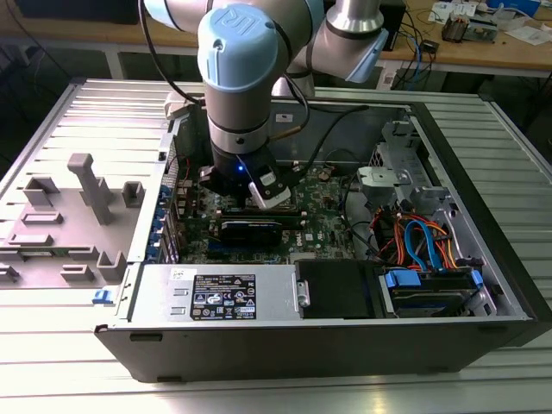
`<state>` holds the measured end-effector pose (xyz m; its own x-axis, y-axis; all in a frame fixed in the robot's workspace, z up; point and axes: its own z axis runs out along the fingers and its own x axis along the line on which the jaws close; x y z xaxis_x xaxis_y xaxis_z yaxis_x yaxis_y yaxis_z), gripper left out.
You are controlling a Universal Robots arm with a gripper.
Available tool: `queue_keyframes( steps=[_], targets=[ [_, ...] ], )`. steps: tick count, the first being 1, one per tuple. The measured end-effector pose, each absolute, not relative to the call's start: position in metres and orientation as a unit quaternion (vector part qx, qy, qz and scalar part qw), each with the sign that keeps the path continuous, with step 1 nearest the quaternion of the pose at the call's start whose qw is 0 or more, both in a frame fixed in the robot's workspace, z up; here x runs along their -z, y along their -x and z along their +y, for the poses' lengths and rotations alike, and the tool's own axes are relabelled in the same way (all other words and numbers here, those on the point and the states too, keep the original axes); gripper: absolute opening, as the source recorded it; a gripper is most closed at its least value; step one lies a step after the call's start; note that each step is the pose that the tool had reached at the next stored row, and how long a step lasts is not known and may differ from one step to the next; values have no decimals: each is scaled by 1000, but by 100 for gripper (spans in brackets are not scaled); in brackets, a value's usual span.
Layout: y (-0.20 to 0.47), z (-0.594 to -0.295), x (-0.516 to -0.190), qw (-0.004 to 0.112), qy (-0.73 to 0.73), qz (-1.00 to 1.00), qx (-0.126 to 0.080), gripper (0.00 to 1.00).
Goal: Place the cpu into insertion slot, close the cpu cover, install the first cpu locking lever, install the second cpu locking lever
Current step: 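Install the second cpu locking lever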
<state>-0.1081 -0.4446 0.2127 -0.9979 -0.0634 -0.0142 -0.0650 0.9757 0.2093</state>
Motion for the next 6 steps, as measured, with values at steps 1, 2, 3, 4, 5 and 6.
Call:
queue_keyframes(
  steps=[1,2,3,4,5,6],
  targets=[
    [108,-445,-213,4,32,994,-105,11],
    [108,-445,-213,4,32,994,-105,11],
    [108,-445,-213,4,32,994,-105,11],
    [108,-445,-214,4,32,994,-105,11],
    [108,-445,-214,4,32,994,-105,11],
    [108,-445,-214,4,32,994,-105,11]
  ],
)
